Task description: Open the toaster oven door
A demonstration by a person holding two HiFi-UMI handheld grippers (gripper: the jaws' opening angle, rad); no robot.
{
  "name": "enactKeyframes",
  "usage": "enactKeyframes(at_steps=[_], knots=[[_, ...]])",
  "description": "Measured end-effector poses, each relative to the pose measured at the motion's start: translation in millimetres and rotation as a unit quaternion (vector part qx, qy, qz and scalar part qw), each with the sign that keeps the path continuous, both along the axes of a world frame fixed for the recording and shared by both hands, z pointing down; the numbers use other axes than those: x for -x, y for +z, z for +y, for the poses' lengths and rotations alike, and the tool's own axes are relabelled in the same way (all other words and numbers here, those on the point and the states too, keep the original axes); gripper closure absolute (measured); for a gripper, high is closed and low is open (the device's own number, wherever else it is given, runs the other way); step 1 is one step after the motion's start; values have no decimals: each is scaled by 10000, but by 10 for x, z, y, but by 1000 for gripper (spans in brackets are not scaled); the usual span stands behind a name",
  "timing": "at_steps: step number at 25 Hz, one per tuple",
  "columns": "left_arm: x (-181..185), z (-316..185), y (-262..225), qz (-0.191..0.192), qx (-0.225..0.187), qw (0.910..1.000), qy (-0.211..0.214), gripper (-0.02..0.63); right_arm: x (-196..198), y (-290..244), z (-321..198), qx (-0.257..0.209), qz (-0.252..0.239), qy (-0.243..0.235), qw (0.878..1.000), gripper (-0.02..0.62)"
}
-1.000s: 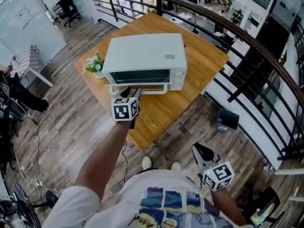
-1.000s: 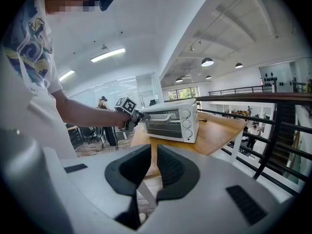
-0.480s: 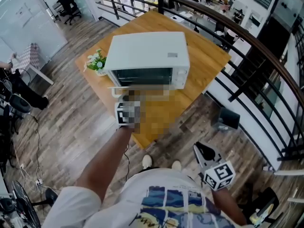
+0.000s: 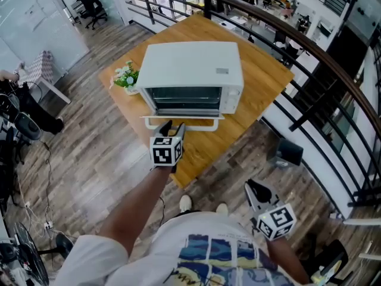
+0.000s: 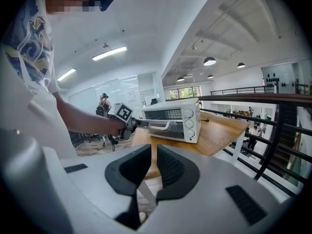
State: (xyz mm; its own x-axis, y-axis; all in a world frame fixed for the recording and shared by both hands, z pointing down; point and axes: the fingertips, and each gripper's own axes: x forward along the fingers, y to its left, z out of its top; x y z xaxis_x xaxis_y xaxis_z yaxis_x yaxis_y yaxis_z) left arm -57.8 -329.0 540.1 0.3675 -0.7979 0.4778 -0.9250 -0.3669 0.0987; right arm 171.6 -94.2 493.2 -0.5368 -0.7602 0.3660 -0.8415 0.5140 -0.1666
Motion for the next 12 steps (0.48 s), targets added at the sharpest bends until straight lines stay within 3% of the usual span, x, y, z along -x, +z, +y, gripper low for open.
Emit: enactKeyframes(at_steps=[12], knots=[[-10, 114, 109, -27, -52, 10000, -32, 433, 22, -37, -23, -61, 98, -103, 9999, 557]])
